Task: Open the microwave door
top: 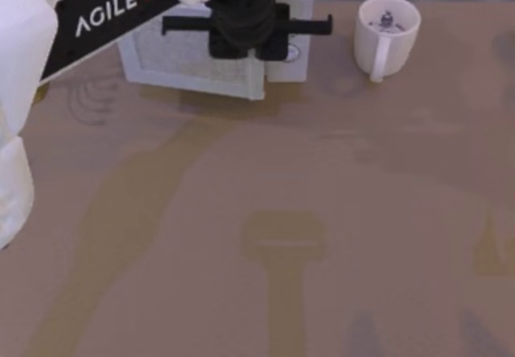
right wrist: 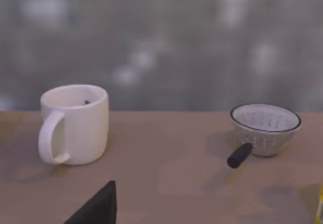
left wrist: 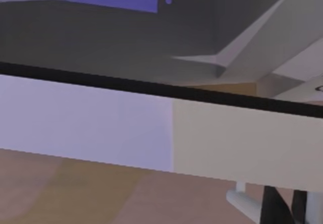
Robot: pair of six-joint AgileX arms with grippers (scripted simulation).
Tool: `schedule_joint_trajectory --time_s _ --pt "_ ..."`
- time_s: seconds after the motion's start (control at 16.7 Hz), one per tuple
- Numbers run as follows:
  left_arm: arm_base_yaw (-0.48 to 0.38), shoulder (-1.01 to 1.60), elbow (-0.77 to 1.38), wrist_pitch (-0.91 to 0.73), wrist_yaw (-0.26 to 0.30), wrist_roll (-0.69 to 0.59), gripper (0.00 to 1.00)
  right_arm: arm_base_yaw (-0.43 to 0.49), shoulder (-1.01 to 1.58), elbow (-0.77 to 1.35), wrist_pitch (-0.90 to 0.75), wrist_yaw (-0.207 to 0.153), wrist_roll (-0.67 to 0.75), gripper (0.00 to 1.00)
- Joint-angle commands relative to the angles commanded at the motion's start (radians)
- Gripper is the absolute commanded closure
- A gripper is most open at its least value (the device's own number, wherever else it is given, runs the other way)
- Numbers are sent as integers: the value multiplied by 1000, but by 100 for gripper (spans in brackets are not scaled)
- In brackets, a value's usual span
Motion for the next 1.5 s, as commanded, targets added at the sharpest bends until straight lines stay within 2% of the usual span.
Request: schedule_joint_trajectory --time_s 0.66,1.08,1.5 --pt "-6 1 -4 3 7 -1 100 0 0 0 0 0 0 0" --pt "11 -95 -152 77 48 97 100 0 0 0 0 0 0 0" --pt "11 -100 -157 80 50 101 100 0 0 0 0 0 0 0"
